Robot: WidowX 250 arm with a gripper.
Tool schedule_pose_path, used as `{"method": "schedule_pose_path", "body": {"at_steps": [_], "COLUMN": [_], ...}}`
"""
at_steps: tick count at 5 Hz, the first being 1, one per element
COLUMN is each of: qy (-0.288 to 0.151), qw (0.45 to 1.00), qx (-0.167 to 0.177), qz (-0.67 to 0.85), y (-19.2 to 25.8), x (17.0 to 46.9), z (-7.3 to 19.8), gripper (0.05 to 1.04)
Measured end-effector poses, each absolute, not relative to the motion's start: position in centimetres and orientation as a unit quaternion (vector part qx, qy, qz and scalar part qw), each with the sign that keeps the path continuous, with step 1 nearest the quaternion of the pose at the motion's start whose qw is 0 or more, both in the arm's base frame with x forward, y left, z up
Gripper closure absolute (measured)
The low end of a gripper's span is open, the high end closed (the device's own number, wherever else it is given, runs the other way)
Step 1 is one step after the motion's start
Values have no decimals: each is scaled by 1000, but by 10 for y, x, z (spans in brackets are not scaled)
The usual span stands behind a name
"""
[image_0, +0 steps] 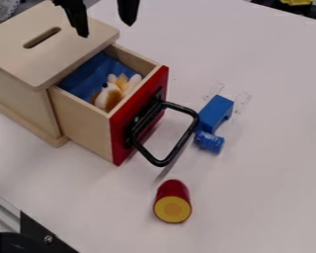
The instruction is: Close the drawer
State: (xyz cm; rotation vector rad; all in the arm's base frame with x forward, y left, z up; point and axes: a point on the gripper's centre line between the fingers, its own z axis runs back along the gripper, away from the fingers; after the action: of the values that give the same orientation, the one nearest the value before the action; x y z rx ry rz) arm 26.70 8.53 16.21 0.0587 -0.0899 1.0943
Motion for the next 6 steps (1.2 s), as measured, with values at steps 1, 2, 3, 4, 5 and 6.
{"method": "schedule_pose_path", "body": {"at_steps": [1,2,3,4,5,6], "qy": [-30,-7,12,-5,-15,-29], "qw": [853,837,803,741,731,717], "qx": [32,39,16,4,-10,6], "qz": [520,545,595,672,683,696], "y": [85,75,59,41,24,11], "x": [265,260,248,230,228,225], "z": [155,153,149,154,146,134], "gripper": [84,84,84,84,84,84]}}
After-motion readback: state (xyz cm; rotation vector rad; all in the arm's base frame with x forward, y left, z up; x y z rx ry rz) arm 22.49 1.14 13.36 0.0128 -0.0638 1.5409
